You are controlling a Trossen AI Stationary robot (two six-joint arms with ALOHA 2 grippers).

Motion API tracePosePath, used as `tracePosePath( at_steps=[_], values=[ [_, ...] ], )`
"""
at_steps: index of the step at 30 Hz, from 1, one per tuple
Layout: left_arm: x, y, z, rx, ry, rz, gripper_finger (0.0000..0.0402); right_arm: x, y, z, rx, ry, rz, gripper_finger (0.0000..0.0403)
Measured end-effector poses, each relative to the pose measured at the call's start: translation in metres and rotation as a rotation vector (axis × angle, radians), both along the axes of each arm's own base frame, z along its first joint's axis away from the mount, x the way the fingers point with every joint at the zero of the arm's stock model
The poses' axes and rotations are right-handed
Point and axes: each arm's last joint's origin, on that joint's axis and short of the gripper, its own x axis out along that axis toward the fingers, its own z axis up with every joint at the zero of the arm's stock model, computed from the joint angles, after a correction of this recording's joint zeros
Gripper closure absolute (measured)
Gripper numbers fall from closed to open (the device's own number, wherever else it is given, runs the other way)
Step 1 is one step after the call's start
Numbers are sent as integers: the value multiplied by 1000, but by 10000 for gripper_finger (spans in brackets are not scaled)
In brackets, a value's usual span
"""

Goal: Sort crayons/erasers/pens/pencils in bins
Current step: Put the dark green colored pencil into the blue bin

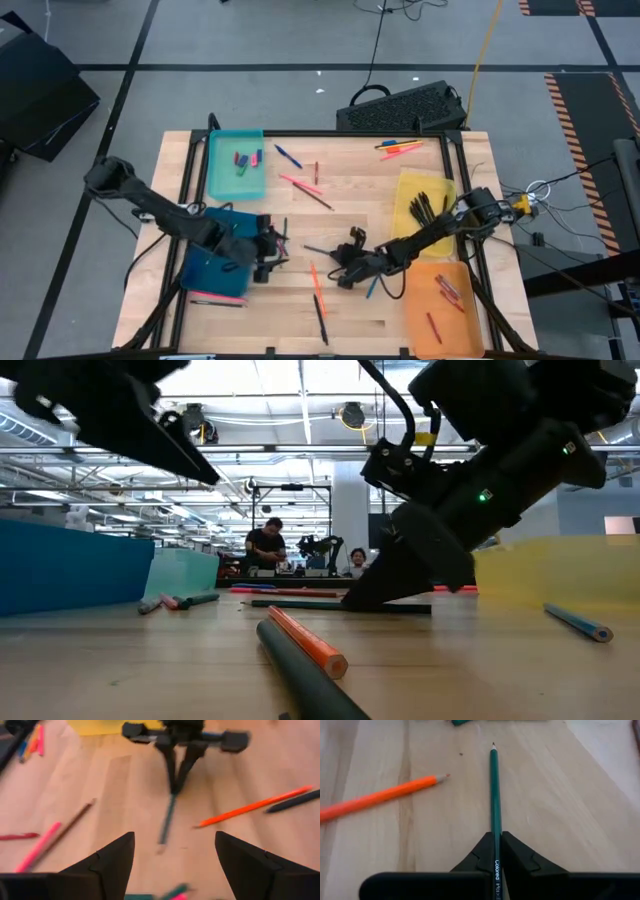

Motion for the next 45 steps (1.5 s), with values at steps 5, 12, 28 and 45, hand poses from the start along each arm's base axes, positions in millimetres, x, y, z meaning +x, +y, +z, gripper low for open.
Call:
tracePosePath(
  at_steps=[5, 12, 28, 45],
  values=[
    [10, 24, 0, 58, 26, -34, 119, 6, -16, 37, -118, -21, 56, 388],
    [27, 52, 18, 25, 10, -64, 119, 12, -40, 77, -242, 33, 124, 388],
    [87, 105, 5, -84, 111, -5, 127, 30, -55, 111, -555, 144, 350, 387],
    [87, 111, 7, -132, 132, -36, 379, 31, -59, 113, -612, 160, 322, 383]
  ],
)
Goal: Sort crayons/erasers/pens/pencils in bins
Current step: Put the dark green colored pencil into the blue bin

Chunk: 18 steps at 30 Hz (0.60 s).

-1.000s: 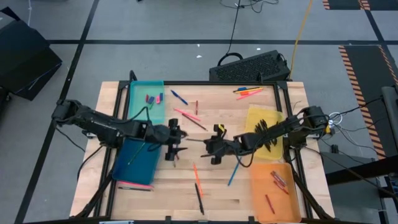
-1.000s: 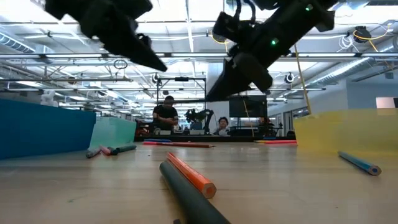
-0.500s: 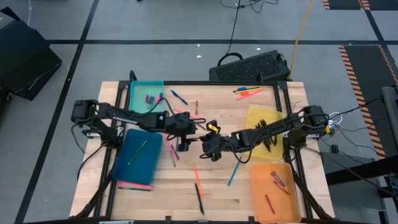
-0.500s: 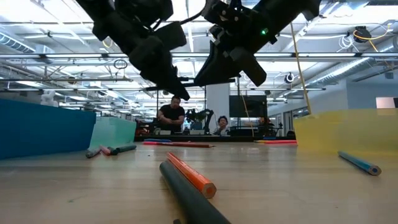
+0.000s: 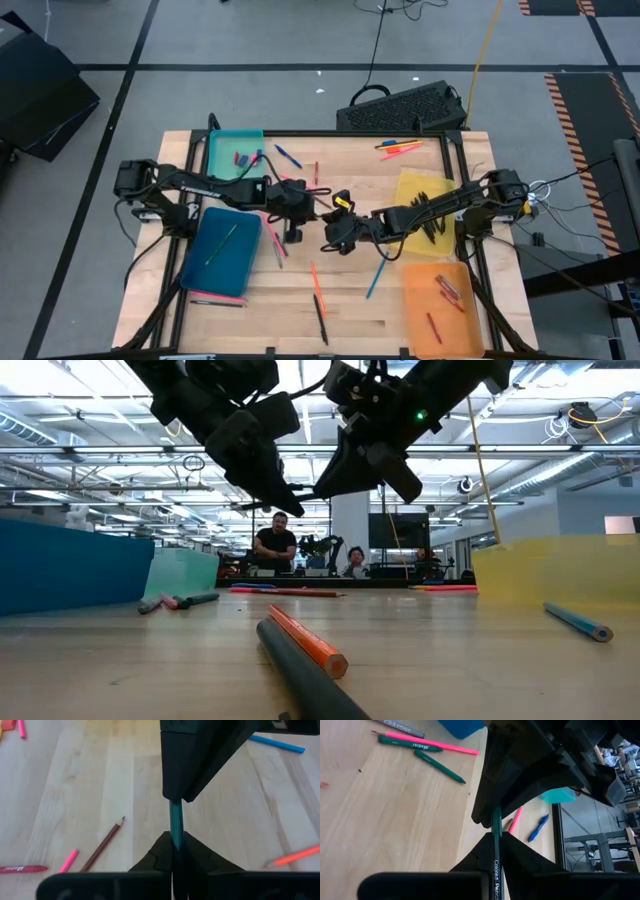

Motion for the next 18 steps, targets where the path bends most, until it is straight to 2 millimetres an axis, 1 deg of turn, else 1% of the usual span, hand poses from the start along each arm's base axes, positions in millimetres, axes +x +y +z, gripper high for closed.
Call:
tracePosePath(
  at_steps=[3, 6, 8, 10, 12, 16, 18],
  values=[
    [-2, -4, 0, 9, 16, -2, 383, 0, 2, 1, 10, -13, 2, 360],
    [-12, -9, 5, 63, 100, 27, 383, 0, 7, 2, 19, -32, 10, 315],
    [-14, -15, 19, 103, 101, 59, 383, 0, 13, 4, 23, -52, 23, 281],
    [-25, -23, 31, 115, 165, 100, 383, -1, 19, 7, 31, -70, 38, 247],
    [-31, -34, 47, 97, 185, 130, 382, -4, 25, 16, 51, -114, 39, 217],
    [-55, -59, 68, 41, 285, 263, 381, -15, 36, 37, 75, -195, 40, 169],
    [-70, -72, 74, 17, 361, 360, 381, -19, 41, 45, 93, -232, 38, 153]
  ],
)
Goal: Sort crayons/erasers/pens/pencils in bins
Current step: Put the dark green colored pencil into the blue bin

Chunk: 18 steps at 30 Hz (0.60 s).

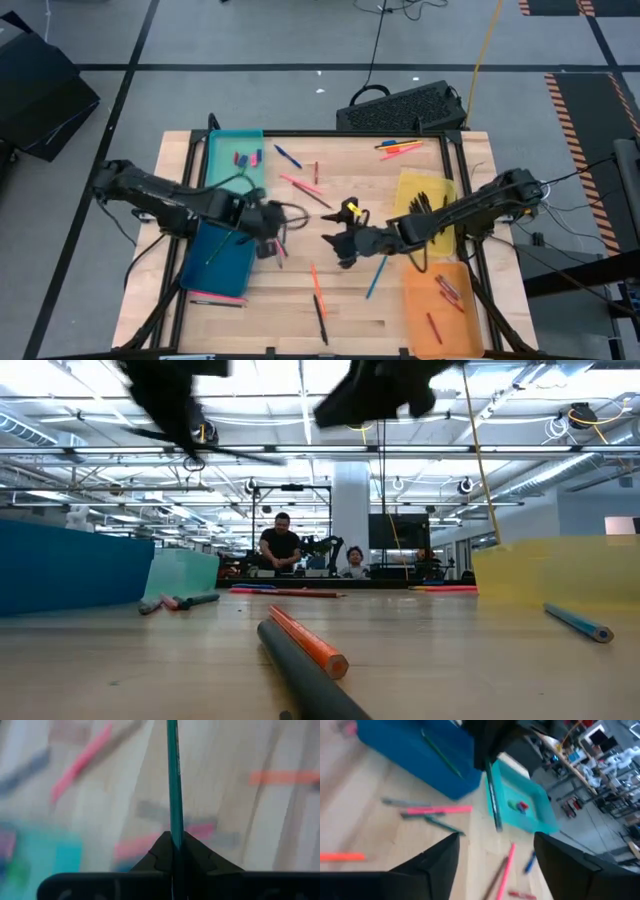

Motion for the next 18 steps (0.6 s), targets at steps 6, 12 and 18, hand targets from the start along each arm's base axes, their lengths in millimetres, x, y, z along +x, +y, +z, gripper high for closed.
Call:
tracePosePath(
  at_steps=[6, 12, 18],
  values=[
    [-48, -54, 20, -109, 138, 227, 380, -17, 10, 1, 39, -5, -22, 135],
    [-92, -95, 10, -202, 243, 453, 379, -22, 44, -19, 112, 62, 27, 137],
    [-120, -107, -22, -164, 241, 684, 379, -20, 82, -28, 197, 150, 58, 137]
  ],
)
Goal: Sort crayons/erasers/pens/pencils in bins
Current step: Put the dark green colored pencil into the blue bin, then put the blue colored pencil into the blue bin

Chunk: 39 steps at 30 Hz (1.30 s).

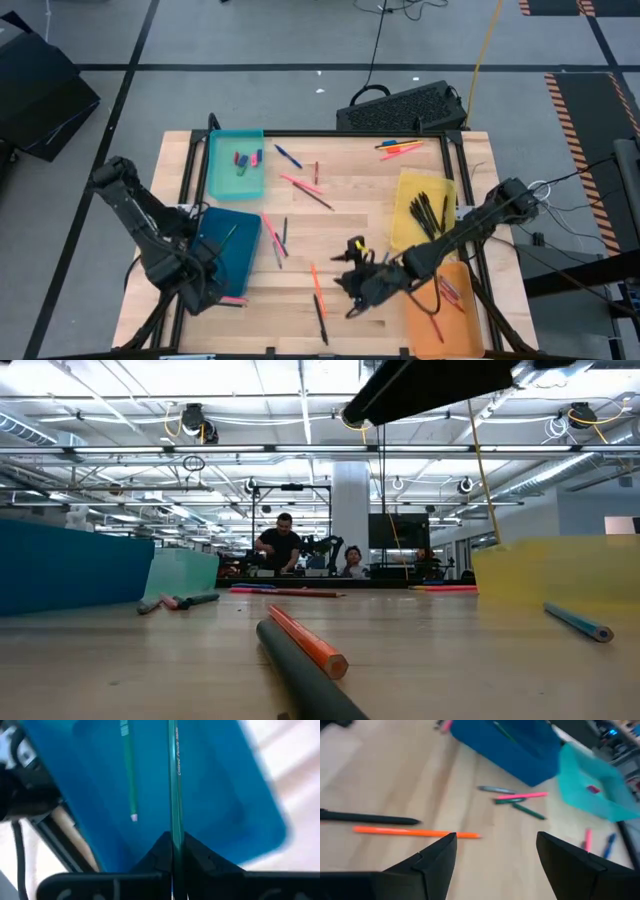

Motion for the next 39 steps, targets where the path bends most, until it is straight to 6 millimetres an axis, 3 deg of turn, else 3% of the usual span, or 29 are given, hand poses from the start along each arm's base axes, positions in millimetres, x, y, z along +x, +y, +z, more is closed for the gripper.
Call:
tracePosePath(
  at_steps=[4, 9, 19, 29, 34, 39],
  values=[
    [-9, 8, -29, 85, 8, 88, 379, 1, 19, -7, 14, 5, 29, 138],
    [-11, 18, -61, 109, 0, 112, 378, 0, 28, -15, 67, 6, 4, 138],
    [-15, 31, -90, 88, 54, 116, 363, 2, 26, -20, 127, 68, 48, 138],
    [-11, 27, -83, 41, 88, 24, 228, 3, 17, -25, 172, 183, 104, 138],
    [-2, 20, -51, 37, -33, -52, 182, 0, 18, -21, 192, 279, 109, 138],
    [14, 15, -12, 155, -321, -207, 180, 1, 20, -16, 220, 357, 129, 138]
  ],
)
